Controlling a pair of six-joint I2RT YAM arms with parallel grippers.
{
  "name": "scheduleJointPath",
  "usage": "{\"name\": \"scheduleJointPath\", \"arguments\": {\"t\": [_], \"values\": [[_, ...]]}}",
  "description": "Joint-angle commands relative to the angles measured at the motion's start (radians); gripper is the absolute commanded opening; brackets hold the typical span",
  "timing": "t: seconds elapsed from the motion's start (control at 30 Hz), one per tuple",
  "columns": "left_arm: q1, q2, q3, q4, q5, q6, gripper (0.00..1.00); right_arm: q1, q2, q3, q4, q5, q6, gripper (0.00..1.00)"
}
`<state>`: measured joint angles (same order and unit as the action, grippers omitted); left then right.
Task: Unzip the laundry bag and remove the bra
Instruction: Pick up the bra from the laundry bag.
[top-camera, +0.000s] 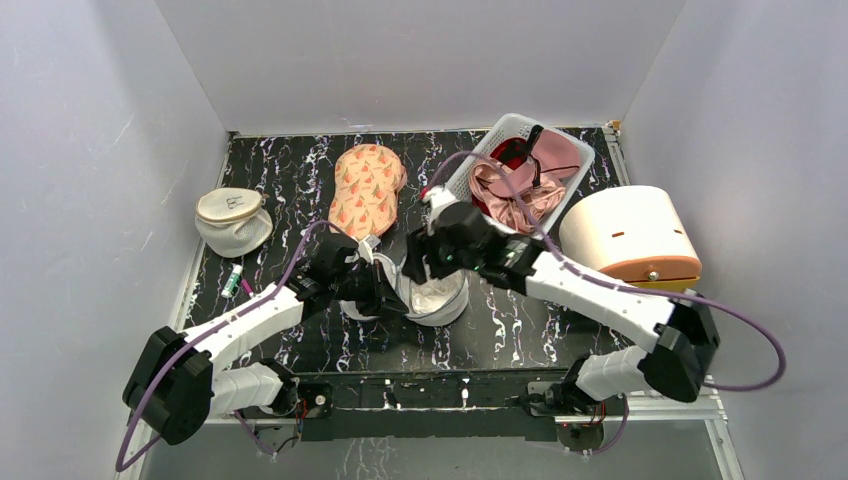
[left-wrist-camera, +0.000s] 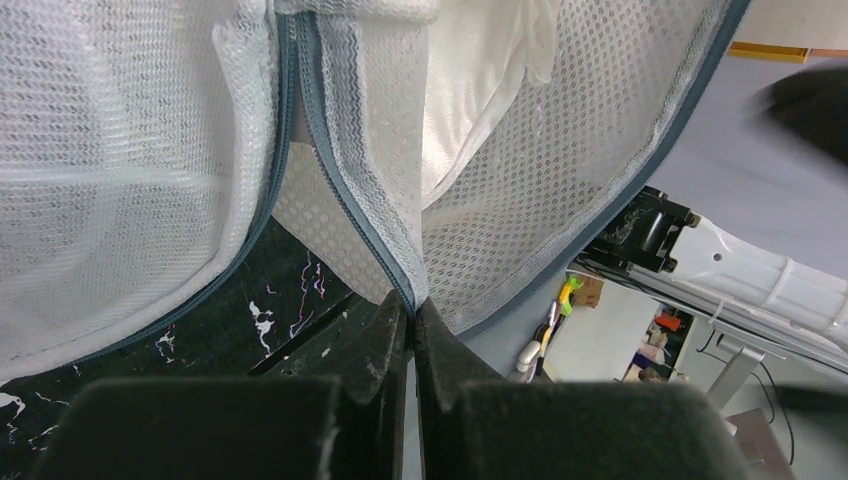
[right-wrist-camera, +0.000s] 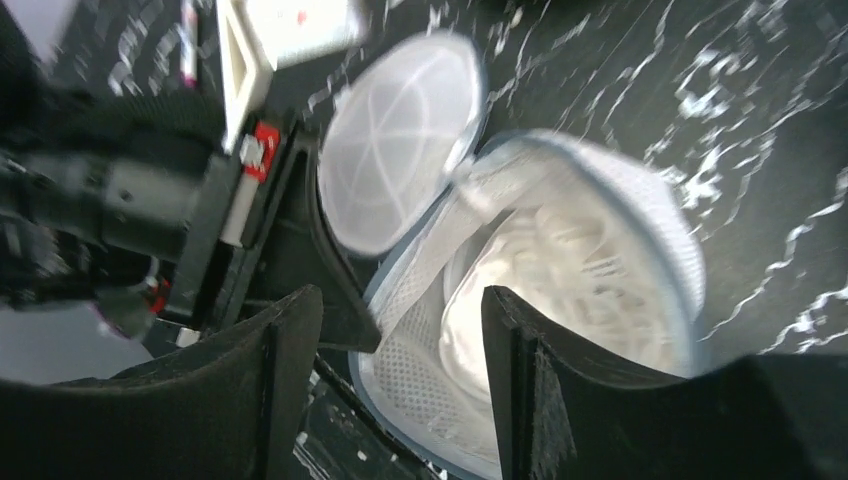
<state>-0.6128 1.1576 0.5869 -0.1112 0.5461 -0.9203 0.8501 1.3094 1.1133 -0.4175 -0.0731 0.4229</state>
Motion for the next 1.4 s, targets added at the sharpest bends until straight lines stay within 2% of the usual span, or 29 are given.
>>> {"name": "scheduleJointPath", "arguments": {"t": [0.0, 0.07, 0.23, 0.5, 0.9, 1.0, 1.27, 1.37], "values": [[-0.007, -0.012, -0.002, -0.006, 0.024, -0.002, 0.0, 0.103, 0.063, 0.031, -0.073, 0.25, -0.004, 0.55], [-0.007, -0.015, -0.003, -0.007, 0.022, -0.001, 0.0, 0.109, 0.059, 0.029, -0.092, 0.275, -0.006, 0.51], [-0.007, -0.008, -0.009, 0.008, 0.025, -0.006, 0.0, 0.112, 0.038, -0.031, -0.041, 0.278, -0.01, 0.51], [-0.007, -0.004, 0.005, -0.005, 0.024, 0.002, 0.0, 0.111, 0.177, -0.04, -0.065, 0.367, 0.001, 0.52], [-0.008, -0.012, -0.001, -0.009, 0.02, 0.001, 0.0, 0.112, 0.332, 0.018, 0.005, 0.354, -0.04, 0.64], [-0.009, -0.01, 0.0, -0.005, 0.021, 0.0, 0.0, 0.114, 0.376, 0.034, 0.018, 0.344, -0.041, 0.65], [-0.008, -0.01, 0.003, -0.005, 0.02, 0.001, 0.0, 0.141, 0.469, 0.034, 0.06, 0.412, -0.045, 0.52], [-0.008, -0.009, 0.006, -0.011, 0.02, 0.004, 0.0, 0.146, 0.502, 0.03, 0.06, 0.424, -0.039, 0.41]]}}
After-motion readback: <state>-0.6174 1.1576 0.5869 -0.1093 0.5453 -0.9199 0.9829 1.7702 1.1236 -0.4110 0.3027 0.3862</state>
